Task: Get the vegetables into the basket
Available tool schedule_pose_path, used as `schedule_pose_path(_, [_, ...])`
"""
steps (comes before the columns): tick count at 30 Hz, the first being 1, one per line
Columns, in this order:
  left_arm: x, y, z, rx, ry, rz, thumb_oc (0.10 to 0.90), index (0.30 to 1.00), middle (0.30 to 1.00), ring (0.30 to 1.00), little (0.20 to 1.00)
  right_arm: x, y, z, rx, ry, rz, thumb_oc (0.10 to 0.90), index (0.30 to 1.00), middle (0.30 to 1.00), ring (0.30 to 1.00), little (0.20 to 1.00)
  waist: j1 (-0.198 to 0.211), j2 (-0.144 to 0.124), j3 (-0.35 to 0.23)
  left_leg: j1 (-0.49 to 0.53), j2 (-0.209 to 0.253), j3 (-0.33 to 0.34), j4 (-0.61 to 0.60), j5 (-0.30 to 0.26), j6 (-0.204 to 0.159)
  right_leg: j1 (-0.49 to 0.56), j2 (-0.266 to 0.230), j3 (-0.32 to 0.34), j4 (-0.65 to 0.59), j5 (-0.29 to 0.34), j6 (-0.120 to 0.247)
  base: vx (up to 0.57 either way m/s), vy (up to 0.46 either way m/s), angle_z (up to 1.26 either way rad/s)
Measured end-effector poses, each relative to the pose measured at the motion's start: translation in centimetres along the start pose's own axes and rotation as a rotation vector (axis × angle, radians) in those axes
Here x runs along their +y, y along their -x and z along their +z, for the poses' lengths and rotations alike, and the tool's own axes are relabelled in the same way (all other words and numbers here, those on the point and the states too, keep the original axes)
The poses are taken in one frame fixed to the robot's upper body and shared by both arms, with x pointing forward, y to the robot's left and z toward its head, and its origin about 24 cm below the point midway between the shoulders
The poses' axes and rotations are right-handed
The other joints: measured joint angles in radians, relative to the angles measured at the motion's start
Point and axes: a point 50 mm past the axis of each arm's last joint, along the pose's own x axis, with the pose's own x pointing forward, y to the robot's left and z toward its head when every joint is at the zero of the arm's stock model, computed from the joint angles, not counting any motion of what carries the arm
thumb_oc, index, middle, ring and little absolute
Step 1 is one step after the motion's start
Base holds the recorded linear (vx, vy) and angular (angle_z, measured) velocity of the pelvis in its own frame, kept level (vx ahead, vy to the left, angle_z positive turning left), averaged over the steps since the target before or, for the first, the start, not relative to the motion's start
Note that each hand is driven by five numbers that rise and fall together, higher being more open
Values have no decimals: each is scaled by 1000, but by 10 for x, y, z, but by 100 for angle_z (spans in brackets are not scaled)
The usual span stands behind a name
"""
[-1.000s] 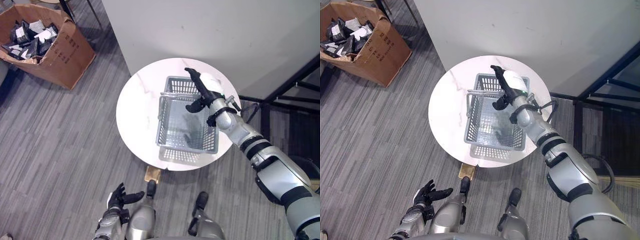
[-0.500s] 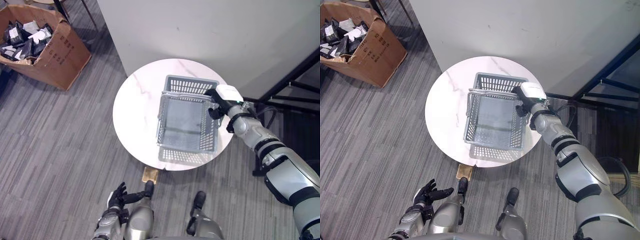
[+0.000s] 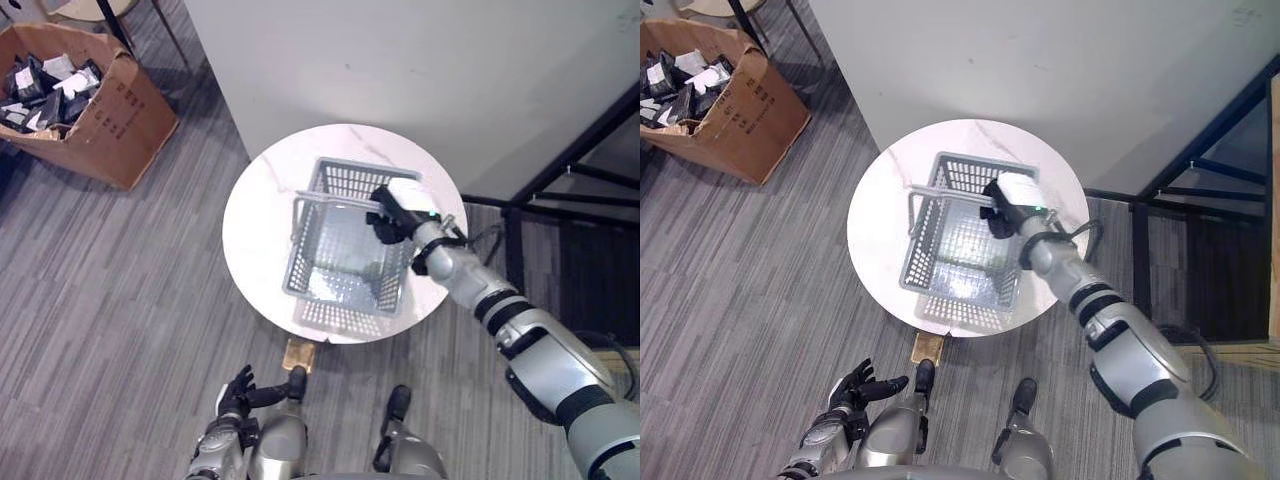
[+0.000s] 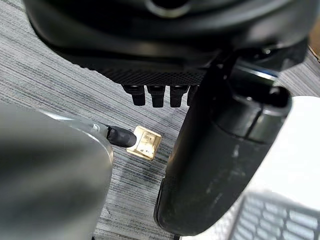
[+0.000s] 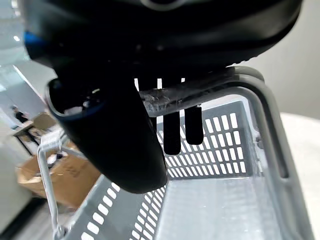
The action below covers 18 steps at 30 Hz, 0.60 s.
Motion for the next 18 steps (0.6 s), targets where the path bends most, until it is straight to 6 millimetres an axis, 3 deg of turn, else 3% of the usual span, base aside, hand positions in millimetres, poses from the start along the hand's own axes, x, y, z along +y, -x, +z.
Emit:
schedule_pose_path(5, [2,1,-3,17,17,9,900,1000,1000,1000,1000,5,11,19,-66,-200,-32,400,300,300,300,300,-13,-3,-2,22,-3,4,0,-4,2,19,0,6,0,0,0,1,-2,-1])
schedule_pose_path(9, [13,2,-8,30,25,41,900,1000,1000,1000,1000,1,22,19,-81,-285,-32,400,300,300,300,300,-27,-22,-12,49,-3,21,0,-11,4,37,1,21,0,0,0,1,-11,-10])
schedule_pose_path(14, [28,6,-14,55,10,69,900,1000,1000,1000,1000,-1,36,16,-110,-279,28,400,300,300,300,300,-55,-60,-36,64,0,43,0,-15,9,39,-1,40,0,0,1,-3,-9,-13])
schedule_pose_path(18, [34,7,-17,73,-28,71,900,1000,1000,1000,1000,-8,53,9,-128,-219,85,400,300,300,300,300,-76,-65,-41,81,-1,56,0,-19,15,49,-2,50,0,1,2,-2,-9,-8])
